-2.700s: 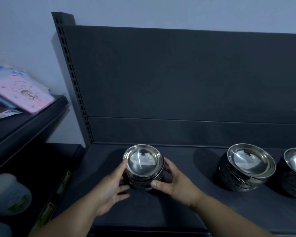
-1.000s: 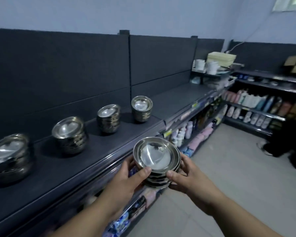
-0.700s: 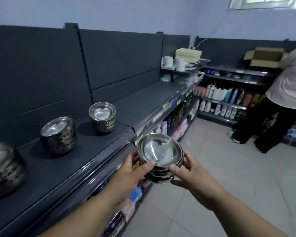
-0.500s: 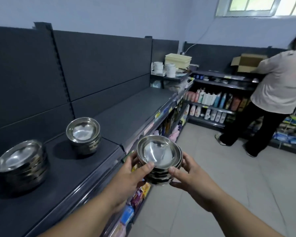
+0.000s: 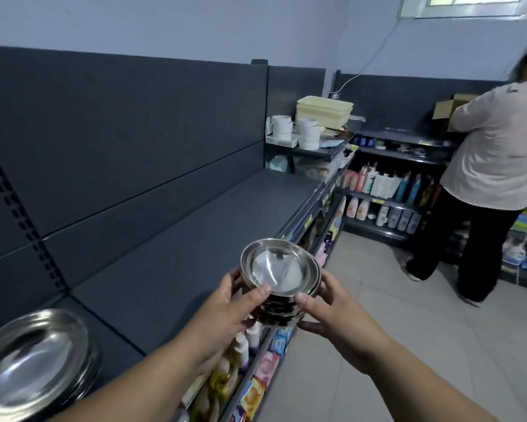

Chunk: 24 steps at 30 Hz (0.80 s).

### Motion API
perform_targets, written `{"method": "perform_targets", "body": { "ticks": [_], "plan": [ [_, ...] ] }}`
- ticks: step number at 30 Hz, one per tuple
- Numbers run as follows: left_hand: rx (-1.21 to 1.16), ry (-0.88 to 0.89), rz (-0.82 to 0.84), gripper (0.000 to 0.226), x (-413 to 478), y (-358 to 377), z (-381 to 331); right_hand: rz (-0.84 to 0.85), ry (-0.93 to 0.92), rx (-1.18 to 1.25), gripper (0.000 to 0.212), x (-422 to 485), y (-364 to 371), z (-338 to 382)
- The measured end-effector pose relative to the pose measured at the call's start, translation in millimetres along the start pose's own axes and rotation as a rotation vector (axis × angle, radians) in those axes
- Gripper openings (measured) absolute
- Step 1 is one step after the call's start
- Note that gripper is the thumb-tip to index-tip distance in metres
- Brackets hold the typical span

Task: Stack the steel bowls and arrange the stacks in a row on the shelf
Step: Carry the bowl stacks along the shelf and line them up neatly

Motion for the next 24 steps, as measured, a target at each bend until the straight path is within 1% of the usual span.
{"method": "perform_targets", "body": {
  "ticks": [2,7,11,16,21,24],
  "plan": [
    [-0.014,0.012,-0.025,0.071,39,9,-3,0.027,0.009,0.006,0.097,39,-23,2],
    [-0.060,0.050,-0.115,0.053,143,43,-12,0.099,0.017,-0.013,0.098,138,-94,20],
    [-0.088,0.047,-0.149,0.052,218,75,-21,0.153,0.022,-0.017,0.089,204,-148,41],
    [-0.087,0.038,-0.193,0.058,300,91,-22,0.175,0.030,-0.025,0.089,279,-198,48],
    [-0.070,0.017,-0.229,0.058,376,83,-17,0.183,0.049,-0.025,0.094,352,-227,47],
    [-0.075,0.017,-0.254,0.072,420,66,-16,0.204,0.048,-0.031,0.090,400,-231,49]
  ]
}}
Point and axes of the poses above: each hand's wrist, its own x-axis towards the middle knuckle, its own y-axis out of the palm, z = x × y, the point moved 9 cm from there along x, towards the middle knuckle, and after that the axes turned 1 degree about x, right-handed, at the moved point
